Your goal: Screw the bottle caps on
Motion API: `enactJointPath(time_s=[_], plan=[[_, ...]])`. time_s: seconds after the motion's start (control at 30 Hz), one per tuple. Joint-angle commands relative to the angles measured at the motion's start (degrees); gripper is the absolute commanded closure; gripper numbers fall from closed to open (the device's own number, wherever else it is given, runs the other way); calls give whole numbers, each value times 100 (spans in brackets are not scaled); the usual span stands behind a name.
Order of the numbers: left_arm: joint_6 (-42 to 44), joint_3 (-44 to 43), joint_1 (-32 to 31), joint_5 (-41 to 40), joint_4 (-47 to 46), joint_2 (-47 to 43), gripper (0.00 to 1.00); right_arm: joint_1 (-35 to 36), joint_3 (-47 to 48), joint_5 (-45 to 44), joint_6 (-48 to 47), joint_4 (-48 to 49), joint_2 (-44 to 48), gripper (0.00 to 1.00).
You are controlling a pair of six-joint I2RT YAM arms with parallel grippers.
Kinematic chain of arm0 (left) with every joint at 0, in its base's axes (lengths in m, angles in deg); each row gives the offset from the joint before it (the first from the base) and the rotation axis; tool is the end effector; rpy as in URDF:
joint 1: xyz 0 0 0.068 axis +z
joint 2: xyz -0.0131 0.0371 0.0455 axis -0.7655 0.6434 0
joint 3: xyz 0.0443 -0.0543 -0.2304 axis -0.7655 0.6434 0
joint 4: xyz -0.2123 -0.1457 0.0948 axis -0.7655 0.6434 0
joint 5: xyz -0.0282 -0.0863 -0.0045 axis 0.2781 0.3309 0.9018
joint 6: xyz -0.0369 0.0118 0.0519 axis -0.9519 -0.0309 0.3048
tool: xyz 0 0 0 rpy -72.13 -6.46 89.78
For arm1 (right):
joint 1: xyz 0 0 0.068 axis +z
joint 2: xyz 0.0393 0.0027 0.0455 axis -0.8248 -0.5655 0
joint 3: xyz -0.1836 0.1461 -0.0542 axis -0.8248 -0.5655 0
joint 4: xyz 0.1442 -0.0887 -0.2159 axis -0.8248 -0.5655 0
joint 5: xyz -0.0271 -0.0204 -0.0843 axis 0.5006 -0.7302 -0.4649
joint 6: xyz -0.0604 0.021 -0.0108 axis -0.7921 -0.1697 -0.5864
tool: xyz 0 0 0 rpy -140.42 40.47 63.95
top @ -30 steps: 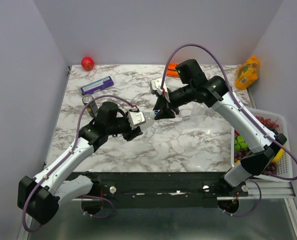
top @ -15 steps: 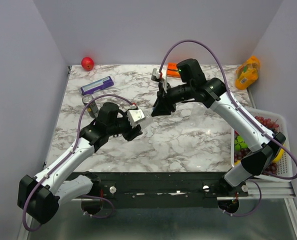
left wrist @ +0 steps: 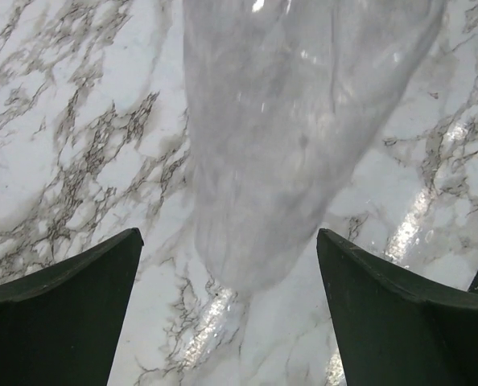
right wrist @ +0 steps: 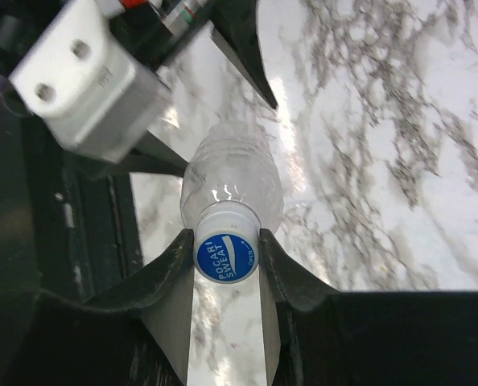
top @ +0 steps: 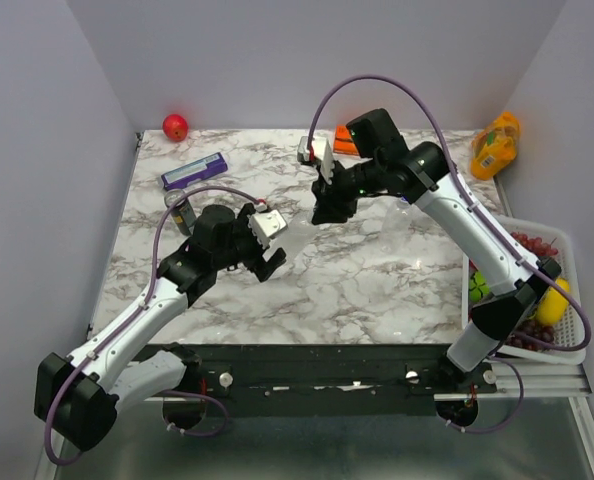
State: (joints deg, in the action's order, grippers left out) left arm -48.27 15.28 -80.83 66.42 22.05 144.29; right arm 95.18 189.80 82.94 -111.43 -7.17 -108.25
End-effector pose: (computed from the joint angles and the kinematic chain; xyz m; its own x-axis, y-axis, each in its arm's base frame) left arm 0.2217 -0.1541 0.2506 -0.1667 0.4022 -0.9003 0.8347 0.5435 0.0883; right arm 0.2585 0.2511 0.3854 -0.1546 -0.5490 -0.8214 -0.9827 0.1713 0.0705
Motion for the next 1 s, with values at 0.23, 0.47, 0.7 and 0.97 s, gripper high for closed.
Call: enactJointPath(time_s=[0.23, 0.47, 0.7, 0.97], plan=[[95, 358, 20, -387, -51, -287, 1, -710, 819, -1595, -1525, -2684, -903, 100], [78, 296, 20, -344, -86, -208, 1, -710, 494, -1868, -1385, -2385, -1070, 98], [60, 340, 37, -352, -33, -226, 1, -710, 467, -1921, -1341, -2315, -1220, 83], [69, 314, 81, -335, -68, -182, 1, -710, 388, -1947, -1288, -2183, -1229, 58]])
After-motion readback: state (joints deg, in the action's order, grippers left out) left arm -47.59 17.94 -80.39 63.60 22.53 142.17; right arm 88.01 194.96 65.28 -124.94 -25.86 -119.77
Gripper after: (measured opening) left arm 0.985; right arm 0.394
